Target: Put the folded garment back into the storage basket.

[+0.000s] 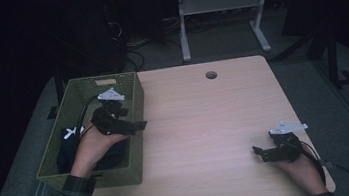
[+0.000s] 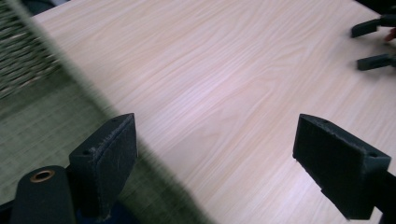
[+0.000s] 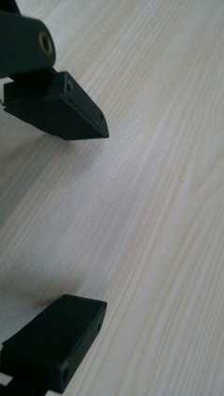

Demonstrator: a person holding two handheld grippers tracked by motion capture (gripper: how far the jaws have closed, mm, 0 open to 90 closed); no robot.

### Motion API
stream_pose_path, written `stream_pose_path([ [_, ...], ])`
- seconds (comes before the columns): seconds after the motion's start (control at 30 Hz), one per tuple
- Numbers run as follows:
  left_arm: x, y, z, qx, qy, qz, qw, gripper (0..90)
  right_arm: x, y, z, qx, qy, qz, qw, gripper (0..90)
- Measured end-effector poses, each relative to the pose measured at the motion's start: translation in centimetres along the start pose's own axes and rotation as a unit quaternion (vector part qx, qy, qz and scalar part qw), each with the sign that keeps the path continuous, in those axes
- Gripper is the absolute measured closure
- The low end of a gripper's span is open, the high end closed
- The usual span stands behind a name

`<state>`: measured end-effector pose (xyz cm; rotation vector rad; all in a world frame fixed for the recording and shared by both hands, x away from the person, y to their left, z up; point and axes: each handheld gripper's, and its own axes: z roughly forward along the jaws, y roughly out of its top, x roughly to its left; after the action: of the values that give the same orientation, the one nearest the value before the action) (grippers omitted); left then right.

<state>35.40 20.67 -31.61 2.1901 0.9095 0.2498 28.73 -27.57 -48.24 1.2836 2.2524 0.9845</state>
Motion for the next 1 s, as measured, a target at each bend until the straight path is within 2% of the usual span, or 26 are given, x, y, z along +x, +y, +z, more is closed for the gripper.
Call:
stream_pose_path([
  [0.37,-3.3,0.7,2.9,-0.022,-0.032,0.023,0.999,13.7,0.0,0.0,0.0,0.0,0.0,0.0,1.0,13.9],
  [0.57,-5.3,0.8,4.9,-0.014,-0.04,0.039,0.9983,13.7,0.0,0.0,0.0,0.0,0.0,0.0,1.0,13.9],
  [0.67,-6.2,0.6,6.1,-0.015,-0.043,0.037,0.9983,13.7,0.0,0.0,0.0,0.0,0.0,0.0,1.0,13.8],
  [1.0,-8.4,-0.5,9.7,0.0,-0.042,0.056,0.9975,13.5,0.0,0.0,0.0,0.0,0.0,0.0,1.0,13.9],
])
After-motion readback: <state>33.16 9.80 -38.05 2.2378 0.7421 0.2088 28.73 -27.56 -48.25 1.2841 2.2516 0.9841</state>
